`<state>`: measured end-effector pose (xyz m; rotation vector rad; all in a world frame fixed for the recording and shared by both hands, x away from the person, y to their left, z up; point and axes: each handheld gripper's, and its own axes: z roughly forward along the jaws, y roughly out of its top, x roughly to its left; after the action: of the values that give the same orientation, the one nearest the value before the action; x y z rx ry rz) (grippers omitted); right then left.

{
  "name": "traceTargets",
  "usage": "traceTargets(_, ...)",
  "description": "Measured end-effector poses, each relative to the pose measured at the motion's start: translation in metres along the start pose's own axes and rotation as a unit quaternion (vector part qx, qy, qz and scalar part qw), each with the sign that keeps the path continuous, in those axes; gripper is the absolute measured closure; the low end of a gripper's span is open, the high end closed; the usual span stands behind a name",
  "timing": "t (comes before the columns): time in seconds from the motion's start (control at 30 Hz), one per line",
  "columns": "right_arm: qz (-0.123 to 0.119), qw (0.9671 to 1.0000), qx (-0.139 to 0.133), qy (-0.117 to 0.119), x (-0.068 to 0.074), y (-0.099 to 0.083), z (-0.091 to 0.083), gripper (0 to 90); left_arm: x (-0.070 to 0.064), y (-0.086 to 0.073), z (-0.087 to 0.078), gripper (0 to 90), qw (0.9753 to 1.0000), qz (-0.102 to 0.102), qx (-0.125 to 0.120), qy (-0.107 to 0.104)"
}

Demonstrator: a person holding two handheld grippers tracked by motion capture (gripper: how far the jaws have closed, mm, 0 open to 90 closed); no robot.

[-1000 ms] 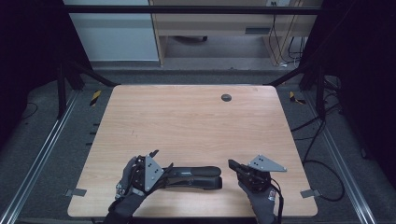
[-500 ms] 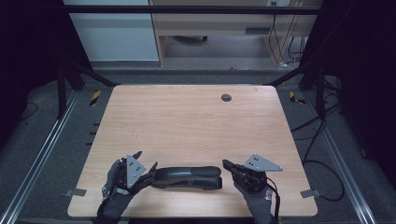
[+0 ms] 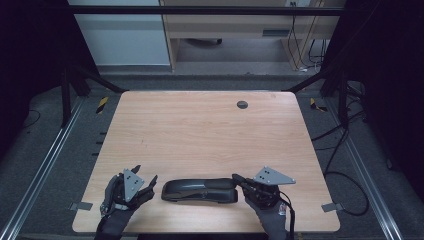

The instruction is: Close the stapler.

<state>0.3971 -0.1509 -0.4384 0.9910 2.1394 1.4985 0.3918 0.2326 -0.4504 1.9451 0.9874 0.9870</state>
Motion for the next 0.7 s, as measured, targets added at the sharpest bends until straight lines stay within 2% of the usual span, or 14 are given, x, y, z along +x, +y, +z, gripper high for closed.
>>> traceTargets(0.27,-0.002,1.0000,-0.001,0.005,0.001,-0.003,0.001,90.0,0.009,-0.011,0.000,35.9,0.9996,-0.024,-0.001,0.012)
traceTargets(0.7,-0.005,0.9999,0.009,-0.004,0.001,-0.010,0.003,90.0,0.012,-0.022,0.004,36.7,0.9988,-0.045,0.011,0.016)
